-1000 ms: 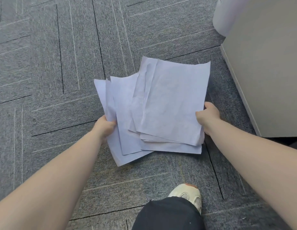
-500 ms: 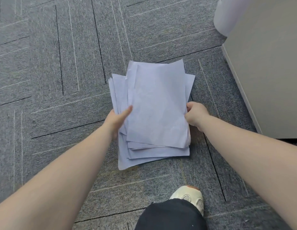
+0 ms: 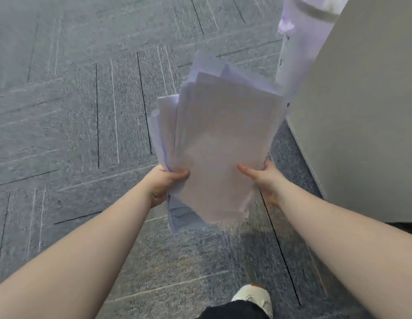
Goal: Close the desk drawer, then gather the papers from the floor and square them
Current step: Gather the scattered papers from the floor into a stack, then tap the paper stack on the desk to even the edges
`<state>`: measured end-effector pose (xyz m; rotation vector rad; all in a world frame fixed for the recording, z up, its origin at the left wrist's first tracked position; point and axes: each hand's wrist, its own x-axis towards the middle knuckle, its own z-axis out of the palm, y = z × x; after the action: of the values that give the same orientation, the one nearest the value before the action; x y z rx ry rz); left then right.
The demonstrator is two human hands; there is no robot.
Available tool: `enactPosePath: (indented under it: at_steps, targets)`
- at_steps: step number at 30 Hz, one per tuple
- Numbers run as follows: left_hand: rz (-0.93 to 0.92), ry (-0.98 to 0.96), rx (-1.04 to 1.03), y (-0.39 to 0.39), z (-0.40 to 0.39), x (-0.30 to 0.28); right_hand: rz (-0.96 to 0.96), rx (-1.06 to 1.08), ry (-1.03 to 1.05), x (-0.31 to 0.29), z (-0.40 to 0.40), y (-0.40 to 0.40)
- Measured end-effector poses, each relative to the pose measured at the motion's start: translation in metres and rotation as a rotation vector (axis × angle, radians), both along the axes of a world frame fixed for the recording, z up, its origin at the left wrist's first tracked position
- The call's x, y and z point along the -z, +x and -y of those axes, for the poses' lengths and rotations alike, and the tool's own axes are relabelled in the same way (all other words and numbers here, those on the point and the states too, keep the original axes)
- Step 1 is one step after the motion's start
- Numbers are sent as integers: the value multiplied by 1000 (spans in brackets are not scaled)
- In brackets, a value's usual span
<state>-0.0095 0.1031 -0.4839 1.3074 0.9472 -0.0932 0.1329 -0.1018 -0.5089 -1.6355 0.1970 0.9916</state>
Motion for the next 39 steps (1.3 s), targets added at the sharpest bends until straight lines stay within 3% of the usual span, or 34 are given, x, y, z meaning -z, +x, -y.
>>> enactPosePath:
  at_steps: [11,20,30,39]
  targets:
    - [282,105,133,65,-48,-250,159,53,297,-236,-19,65]
    - [538,220,87,41,-38,-450,387,2,429,-442,-14,58]
    - [777,270,36,8,15,-599,618,-64,544,-626,51,22]
    - [921,209,119,34,115,-694,758,47,604,-735,162,12]
